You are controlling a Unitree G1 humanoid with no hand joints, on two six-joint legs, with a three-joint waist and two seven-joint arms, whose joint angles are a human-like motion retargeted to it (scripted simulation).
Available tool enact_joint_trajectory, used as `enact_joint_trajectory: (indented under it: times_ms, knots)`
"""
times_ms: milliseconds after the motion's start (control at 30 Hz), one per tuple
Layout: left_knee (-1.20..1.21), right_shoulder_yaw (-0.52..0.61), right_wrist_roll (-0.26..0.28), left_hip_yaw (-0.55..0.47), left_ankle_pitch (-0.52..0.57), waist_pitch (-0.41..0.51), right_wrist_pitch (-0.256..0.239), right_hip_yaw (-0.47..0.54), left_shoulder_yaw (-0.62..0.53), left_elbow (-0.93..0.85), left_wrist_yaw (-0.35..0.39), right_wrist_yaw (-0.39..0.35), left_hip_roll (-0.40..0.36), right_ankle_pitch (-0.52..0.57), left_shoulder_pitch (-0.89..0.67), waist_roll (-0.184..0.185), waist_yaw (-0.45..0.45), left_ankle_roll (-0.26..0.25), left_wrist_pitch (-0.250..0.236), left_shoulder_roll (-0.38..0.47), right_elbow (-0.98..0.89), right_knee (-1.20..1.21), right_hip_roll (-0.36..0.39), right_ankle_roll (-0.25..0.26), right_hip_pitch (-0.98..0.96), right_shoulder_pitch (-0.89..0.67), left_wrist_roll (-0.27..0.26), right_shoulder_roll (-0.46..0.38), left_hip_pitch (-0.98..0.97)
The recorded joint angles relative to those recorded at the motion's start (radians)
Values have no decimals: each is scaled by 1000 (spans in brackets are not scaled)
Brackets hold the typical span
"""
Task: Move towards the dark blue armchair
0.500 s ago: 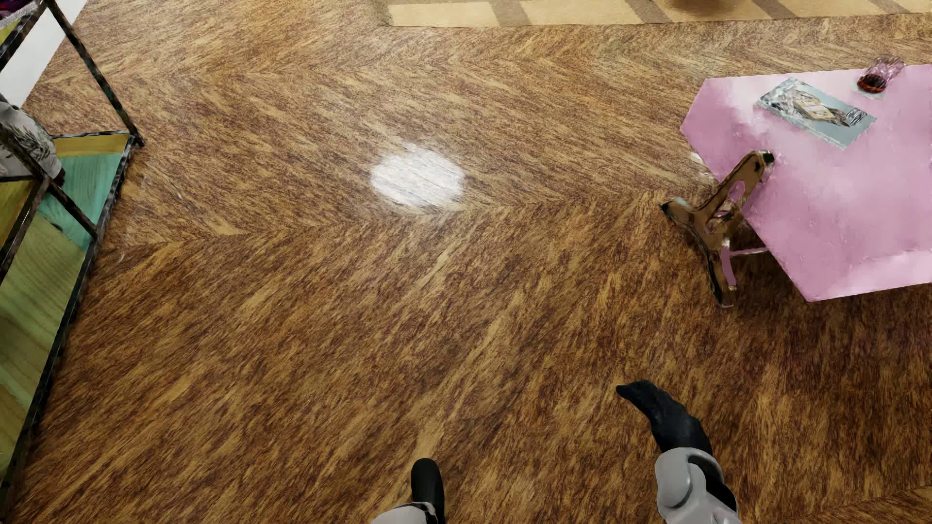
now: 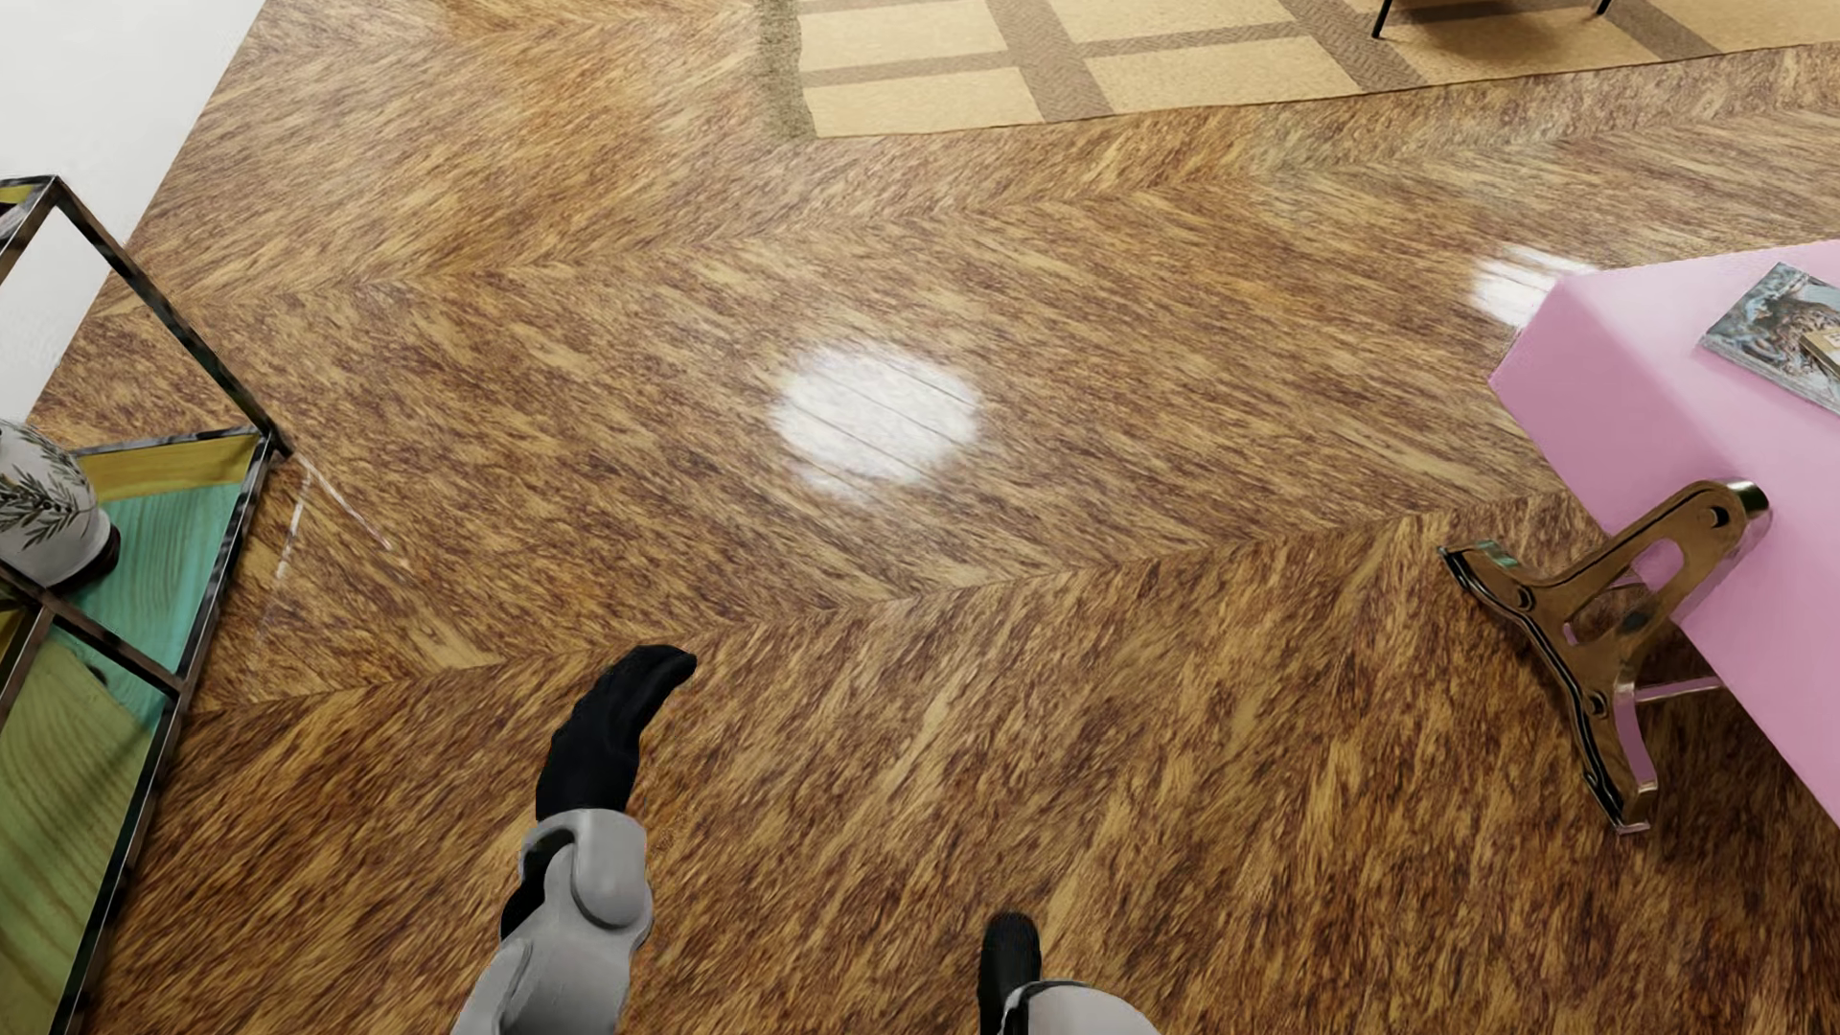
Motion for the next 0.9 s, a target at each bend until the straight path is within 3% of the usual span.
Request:
enact_joint_trajectory:
  times_ms: [33, 67, 100, 133, 167, 200, 233, 267, 300, 333, 367, 400, 433, 500, 567, 633, 667, 700, 733, 767, 800, 867, 900]
  knots:
    - [-10, 27, -18, -13, -17, -3, -8, -38, -1, -27, 9, 49, -2, 3, -8, 5, 2, -7, 3, 11, 14, -122, 19, 172, 1, 8, -14, -4, 36]
    - [4, 51, -36, -10, -35, -2, -15, -92, 8, -40, 22, 89, -3, -22, -4, 9, 11, -14, 13, 11, 21, -106, 60, 189, -22, 9, -24, -14, 65]
    - [24, 59, -45, -12, -41, -2, -19, -118, 15, -37, 32, 116, 6, 36, 12, 15, 12, -16, 27, 5, 22, -43, 36, 175, -21, 5, -31, -17, 89]
    - [52, 43, -46, -21, -19, -4, -8, -157, 10, -11, 38, 120, 23, 49, 33, 22, 8, -17, 44, -4, 18, -35, 39, 82, 11, 2, -30, -7, 108]
    - [107, 5, -41, -33, 26, -8, 7, -187, -8, 42, 36, 94, 57, 66, 52, 31, 0, -30, 74, -9, 5, -59, 65, -94, 65, 4, -21, 17, 115]
    - [227, -50, -25, -51, 111, -7, 15, -217, -38, 118, 19, 49, 100, 47, 69, 45, -7, -58, 110, -11, -9, -62, 84, -153, 107, 5, -8, 47, 85]
    - [395, -105, -4, -81, 231, -3, 25, -244, -72, 212, -13, -1, 142, 4, 85, 60, -14, -153, 159, -13, -11, -36, 98, -162, 138, -6, 6, 73, 20]
    - [586, -131, -4, -127, 340, 0, 35, -280, -131, 320, -71, -24, 176, -43, 92, 74, -19, -289, 209, -10, -1, -12, 103, -163, 176, -28, 30, 82, -62]
    - [764, -143, -13, -133, 431, 2, 39, -319, -212, 426, -161, -24, 229, -76, 94, 83, -26, -366, 235, 0, 9, -22, 116, -163, 231, -61, 71, 80, -156]
    - [892, -145, -39, -117, 384, 4, 43, -341, -272, 502, -239, -9, 312, -107, 109, 91, -25, -340, 239, 10, 19, -24, 130, -159, 275, -116, 117, 67, -241]
    - [978, -158, -56, -109, 330, 7, 40, -351, -283, 550, -257, -16, 362, -137, 132, 101, -15, -240, 228, 10, 21, -22, 141, -150, 313, -160, 134, 56, -327]
    - [1014, -193, -62, -108, 319, 8, 31, -354, -238, 571, -211, -41, 383, -161, 169, 109, 2, -128, 248, -10, 15, -29, 149, -138, 351, -202, 124, 49, -408]
    - [1000, -225, -54, -110, 308, 8, 9, -355, -163, 566, -137, -70, 385, -181, 214, 113, 23, -71, 260, -30, -17, -30, 157, -125, 383, -235, 94, 45, -482]
    - [839, -260, -15, -103, 234, 4, -74, -348, -62, 543, -70, -123, 349, -217, 305, 114, 60, -80, 242, -55, -120, -9, 155, -94, 432, -272, 49, 18, -588]
    - [528, -240, 13, -85, 231, -3, -118, -337, -42, 525, -91, -135, 317, -258, 372, 111, 85, -79, 217, -63, -216, 16, 154, -62, 476, -308, 59, -31, -636]
    - [87, -214, 48, -55, 323, -13, -129, -319, -25, 509, -137, -127, 287, -294, 415, 103, 99, -110, 209, -79, -300, 0, 158, -25, 540, -343, 75, -74, -610]
    - [-99, -199, 57, -26, 349, -16, -126, -307, -7, 497, -153, -120, 273, -301, 430, 100, 101, -181, 212, -89, -330, -17, 159, -3, 577, -354, 75, -88, -587]
    - [-130, -197, 70, 35, 305, -17, -123, -302, -2, 490, -170, -126, 275, -319, 435, 97, 101, -307, 215, -92, -354, -9, 154, 22, 609, -354, 88, -92, -582]
    - [-59, -195, 77, 75, 347, -14, -111, -293, 0, 488, -180, -127, 278, -326, 428, 94, 104, -218, 217, -94, -362, 21, 137, 45, 635, -345, 105, -94, -580]
    - [-38, -190, 80, 84, 393, -14, -93, -274, 5, 490, -181, -134, 252, -303, 415, 87, 111, -75, 227, -105, -352, 58, 104, 60, 657, -331, 123, -92, -550]
    - [-50, -176, 69, 110, 419, -17, -71, -246, 23, 488, -168, -126, 224, -251, 407, 79, 118, 21, 229, -127, -330, 120, 55, 68, 665, -305, 132, -90, -495]
    - [-28, -126, 53, 168, 330, -18, -5, -154, 50, 486, -134, -85, 160, -33, 362, 48, 124, 32, 231, -172, -216, 425, -88, 40, 562, -292, 143, -101, -413]
    - [-23, -76, 20, 191, 286, -17, 20, -81, 51, 481, -130, -35, 134, 105, 337, 28, 121, 35, 227, -178, -158, 619, -151, 51, 466, -271, 156, -101, -369]
